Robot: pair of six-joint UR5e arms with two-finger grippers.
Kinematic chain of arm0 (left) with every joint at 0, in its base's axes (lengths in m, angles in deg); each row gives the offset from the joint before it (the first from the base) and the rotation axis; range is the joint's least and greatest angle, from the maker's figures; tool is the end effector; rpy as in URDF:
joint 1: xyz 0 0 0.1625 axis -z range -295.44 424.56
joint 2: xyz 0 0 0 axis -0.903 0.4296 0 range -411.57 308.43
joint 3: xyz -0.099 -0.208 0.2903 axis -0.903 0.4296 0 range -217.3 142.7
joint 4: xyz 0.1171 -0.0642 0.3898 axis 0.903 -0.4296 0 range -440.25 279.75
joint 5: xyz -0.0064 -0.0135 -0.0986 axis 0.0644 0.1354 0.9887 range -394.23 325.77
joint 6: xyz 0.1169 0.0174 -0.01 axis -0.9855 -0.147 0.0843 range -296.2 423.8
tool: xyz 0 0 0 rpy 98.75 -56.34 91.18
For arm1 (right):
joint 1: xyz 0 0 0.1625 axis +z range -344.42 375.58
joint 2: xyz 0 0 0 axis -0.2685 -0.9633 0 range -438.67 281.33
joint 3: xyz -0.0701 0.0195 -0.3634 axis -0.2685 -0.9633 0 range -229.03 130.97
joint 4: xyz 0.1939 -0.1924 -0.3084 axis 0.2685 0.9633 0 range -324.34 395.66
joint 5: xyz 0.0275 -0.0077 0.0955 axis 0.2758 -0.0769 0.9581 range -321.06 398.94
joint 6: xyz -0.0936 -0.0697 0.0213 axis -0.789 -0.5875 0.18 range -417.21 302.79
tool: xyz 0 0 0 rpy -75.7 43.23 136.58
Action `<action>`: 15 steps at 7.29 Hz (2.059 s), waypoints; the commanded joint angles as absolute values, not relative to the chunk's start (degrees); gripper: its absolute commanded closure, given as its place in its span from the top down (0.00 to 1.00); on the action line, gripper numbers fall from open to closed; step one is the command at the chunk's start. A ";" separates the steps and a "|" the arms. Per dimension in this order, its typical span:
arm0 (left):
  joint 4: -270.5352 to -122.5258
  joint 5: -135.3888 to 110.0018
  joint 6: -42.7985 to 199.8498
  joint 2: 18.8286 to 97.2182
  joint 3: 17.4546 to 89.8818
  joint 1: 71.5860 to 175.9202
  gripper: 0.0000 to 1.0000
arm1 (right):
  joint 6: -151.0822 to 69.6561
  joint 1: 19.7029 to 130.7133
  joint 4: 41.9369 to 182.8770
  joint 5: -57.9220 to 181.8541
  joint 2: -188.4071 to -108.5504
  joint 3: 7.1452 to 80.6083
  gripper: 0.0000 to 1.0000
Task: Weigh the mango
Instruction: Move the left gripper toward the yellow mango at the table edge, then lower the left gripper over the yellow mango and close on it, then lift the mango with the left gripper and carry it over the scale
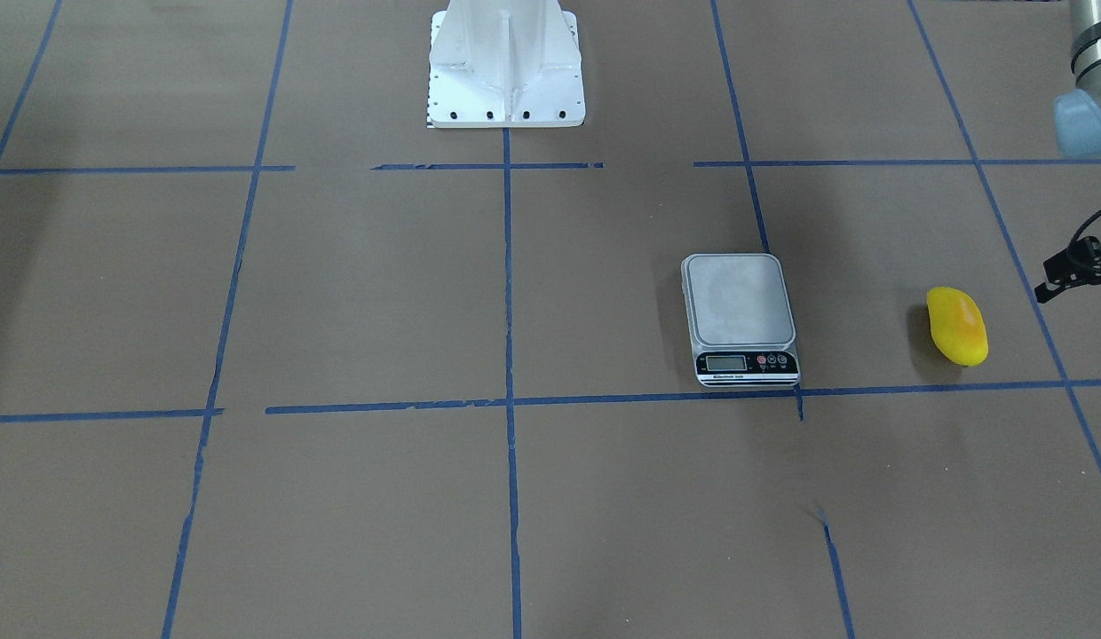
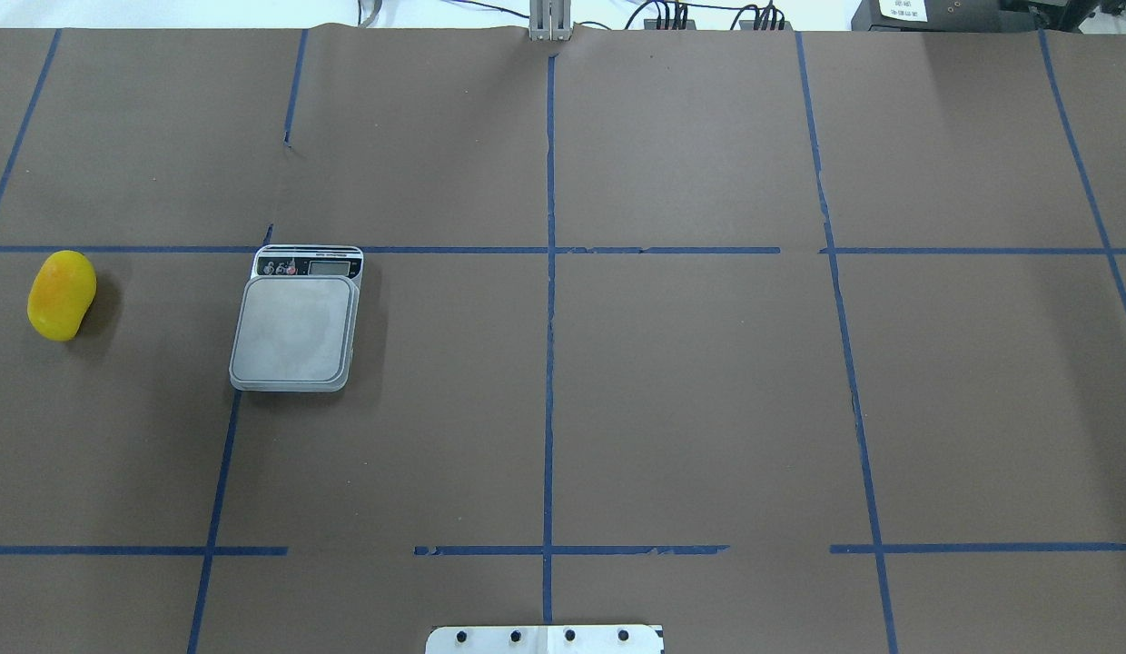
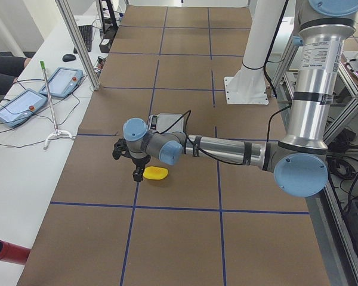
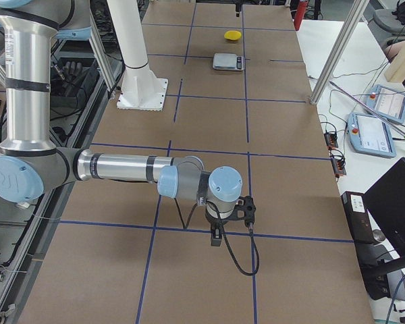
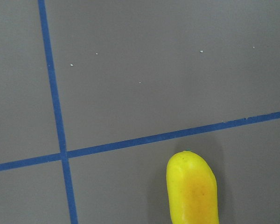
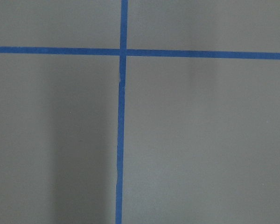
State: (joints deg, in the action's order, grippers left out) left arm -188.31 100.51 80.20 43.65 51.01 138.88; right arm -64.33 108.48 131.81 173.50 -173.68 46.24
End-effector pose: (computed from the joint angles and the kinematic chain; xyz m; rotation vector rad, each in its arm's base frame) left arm 0.0997 -0.5397 0.5492 0.1303 0.8399 0.1352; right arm 0.0727 -0.4448 0.6242 -0.0294 -0.7825 -0.0297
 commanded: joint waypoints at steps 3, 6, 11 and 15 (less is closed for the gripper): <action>-204.67 94.21 93.81 41.94 46.56 130.76 1.00 | -64.33 108.48 131.81 173.50 -173.77 46.24 1.00; -204.79 93.13 99.48 42.73 45.59 124.43 1.00 | -64.33 108.48 131.81 173.50 -173.77 46.24 1.00; -202.43 95.31 98.69 41.77 49.44 125.37 0.00 | -64.33 108.48 131.81 173.50 -173.68 46.24 1.00; -190.39 95.24 102.25 43.69 64.99 125.56 0.00 | -64.33 108.48 131.81 173.50 -173.68 46.24 1.00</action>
State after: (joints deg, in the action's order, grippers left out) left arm -193.63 95.52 98.32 42.49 61.48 126.05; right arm -64.33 108.48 131.81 173.50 -173.68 46.24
